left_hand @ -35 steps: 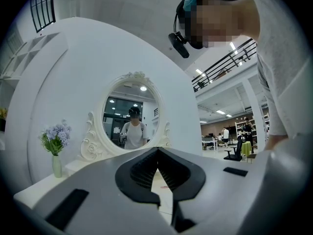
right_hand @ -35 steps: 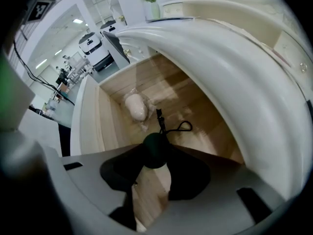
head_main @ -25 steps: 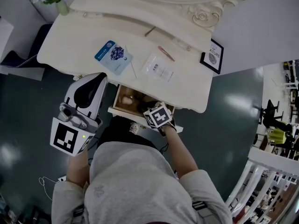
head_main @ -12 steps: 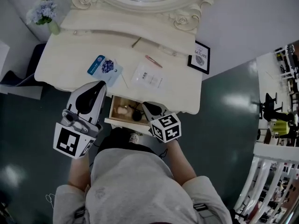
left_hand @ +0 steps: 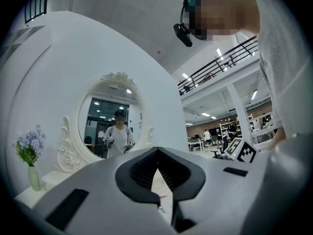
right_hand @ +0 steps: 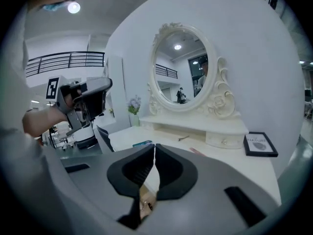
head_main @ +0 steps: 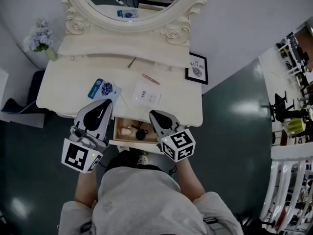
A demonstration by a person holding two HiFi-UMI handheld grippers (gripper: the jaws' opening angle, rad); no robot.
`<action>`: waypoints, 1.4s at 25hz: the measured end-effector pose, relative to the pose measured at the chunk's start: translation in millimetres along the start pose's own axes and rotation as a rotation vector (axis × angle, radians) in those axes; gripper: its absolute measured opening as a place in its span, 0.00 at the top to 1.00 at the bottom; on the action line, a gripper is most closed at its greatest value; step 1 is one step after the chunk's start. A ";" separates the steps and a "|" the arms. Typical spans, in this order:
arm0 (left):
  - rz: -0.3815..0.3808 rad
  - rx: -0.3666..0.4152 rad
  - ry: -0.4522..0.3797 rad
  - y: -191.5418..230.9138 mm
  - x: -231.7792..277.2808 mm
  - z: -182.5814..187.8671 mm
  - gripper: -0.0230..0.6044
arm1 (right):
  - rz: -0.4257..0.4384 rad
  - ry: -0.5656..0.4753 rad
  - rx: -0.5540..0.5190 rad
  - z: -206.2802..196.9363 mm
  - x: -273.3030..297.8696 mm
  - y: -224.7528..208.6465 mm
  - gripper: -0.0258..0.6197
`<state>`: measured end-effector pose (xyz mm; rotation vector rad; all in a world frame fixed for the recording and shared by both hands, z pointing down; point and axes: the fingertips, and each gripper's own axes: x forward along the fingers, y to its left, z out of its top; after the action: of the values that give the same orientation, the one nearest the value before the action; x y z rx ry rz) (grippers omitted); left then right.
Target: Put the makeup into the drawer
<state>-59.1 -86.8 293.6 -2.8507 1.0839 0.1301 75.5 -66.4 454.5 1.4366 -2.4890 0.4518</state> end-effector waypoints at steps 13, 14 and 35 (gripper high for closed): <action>-0.049 -0.005 -0.023 -9.6 4.9 5.4 0.94 | -0.044 -0.182 -0.050 71.5 -28.1 7.0 0.92; -0.050 -0.004 -0.024 -9.7 4.7 6.4 0.94 | -0.047 -0.190 -0.053 75.4 -30.1 7.9 0.92; -0.028 -0.011 -0.071 -6.3 -3.4 25.5 0.94 | -0.057 -0.387 -0.130 143.6 -76.4 27.1 0.92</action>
<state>-58.6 -77.0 269.0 -2.8459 1.0331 0.2346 83.0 -46.7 290.9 1.6680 -2.6941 -0.0040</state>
